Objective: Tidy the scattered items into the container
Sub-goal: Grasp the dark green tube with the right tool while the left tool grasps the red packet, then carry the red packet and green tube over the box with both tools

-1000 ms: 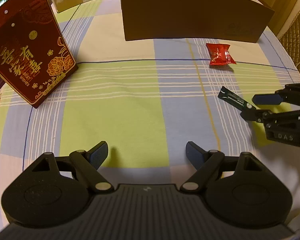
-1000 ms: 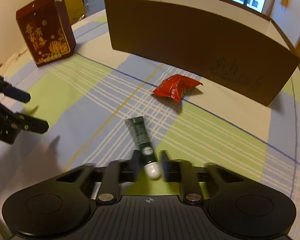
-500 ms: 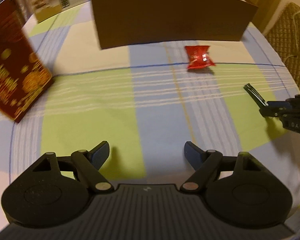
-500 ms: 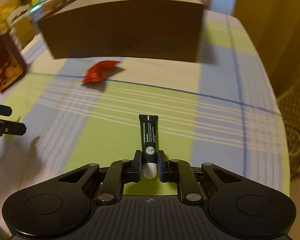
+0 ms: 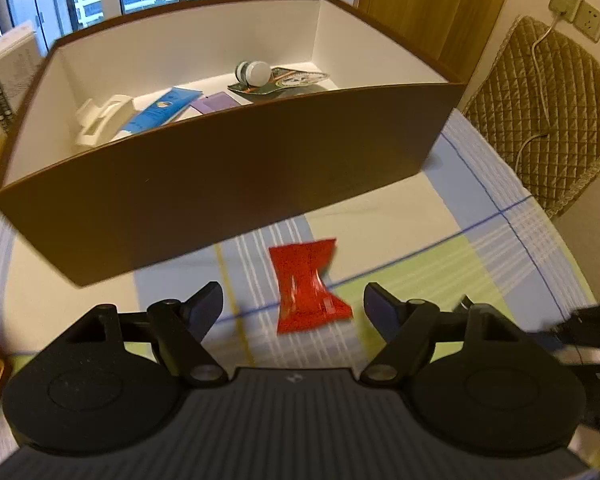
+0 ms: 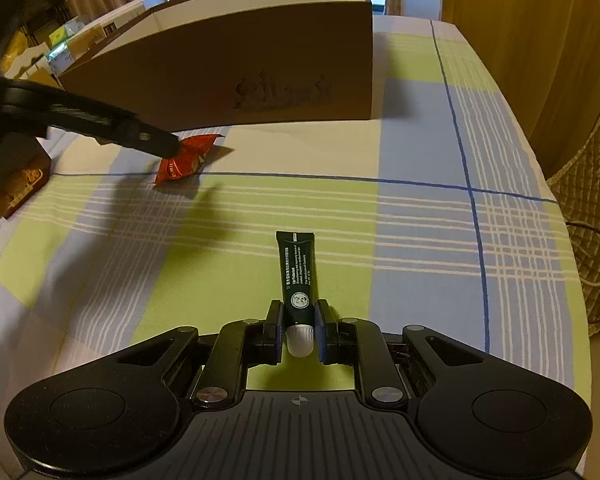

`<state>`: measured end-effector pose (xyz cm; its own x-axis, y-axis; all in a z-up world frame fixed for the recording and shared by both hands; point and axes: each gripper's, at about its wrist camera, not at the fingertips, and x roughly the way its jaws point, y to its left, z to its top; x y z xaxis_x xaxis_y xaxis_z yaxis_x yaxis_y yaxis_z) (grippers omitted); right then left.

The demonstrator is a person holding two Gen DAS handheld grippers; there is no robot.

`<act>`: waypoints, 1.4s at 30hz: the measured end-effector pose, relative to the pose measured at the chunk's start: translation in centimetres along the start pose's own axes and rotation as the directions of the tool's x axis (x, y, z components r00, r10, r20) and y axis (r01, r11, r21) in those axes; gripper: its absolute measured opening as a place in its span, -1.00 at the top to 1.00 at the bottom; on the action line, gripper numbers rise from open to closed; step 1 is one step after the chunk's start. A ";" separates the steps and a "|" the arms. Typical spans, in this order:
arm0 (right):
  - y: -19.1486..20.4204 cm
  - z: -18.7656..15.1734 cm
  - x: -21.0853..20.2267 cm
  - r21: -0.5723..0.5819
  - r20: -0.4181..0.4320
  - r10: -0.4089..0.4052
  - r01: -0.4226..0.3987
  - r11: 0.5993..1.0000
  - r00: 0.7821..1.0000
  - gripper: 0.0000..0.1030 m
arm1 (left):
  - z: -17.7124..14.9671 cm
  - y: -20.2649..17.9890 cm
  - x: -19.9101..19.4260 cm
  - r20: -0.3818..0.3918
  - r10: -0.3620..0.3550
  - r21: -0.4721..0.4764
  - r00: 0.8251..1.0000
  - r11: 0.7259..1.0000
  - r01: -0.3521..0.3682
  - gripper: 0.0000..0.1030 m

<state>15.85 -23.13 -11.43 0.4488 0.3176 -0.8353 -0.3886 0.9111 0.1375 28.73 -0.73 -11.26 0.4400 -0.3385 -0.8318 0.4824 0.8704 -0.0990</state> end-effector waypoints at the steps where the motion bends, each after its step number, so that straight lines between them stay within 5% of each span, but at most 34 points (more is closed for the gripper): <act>1: 0.0 0.0 0.0 0.001 0.001 0.000 0.000 1.000 1.000 0.65 | 0.2 0.0 0.6 -0.009 -0.006 -0.004 1.000 1.000 0.006 -0.39; 9: 0.0 -0.1 0.0 0.012 0.008 0.002 -0.002 1.000 1.000 0.65 | -0.5 -0.1 3.6 -0.056 -0.001 0.035 0.998 0.999 0.003 0.43; 29: 2.0 0.4 0.8 -0.136 -0.028 -0.068 0.064 0.989 0.997 0.65 | -7.7 0.2 -4.5 -0.033 0.003 0.002 0.999 1.000 -0.003 0.51; 42: 2.2 0.5 0.9 -0.158 -0.030 -0.062 0.057 0.986 0.998 0.64 | -10.2 -1.0 -3.7 -0.114 -0.005 -0.001 0.993 1.000 0.005 0.44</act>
<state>15.78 -20.70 -11.61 0.4479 0.2523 -0.8577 -0.4846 0.8747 0.0042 18.86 3.31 -13.68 0.3484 -0.3004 -0.8879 0.4841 0.8688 -0.1040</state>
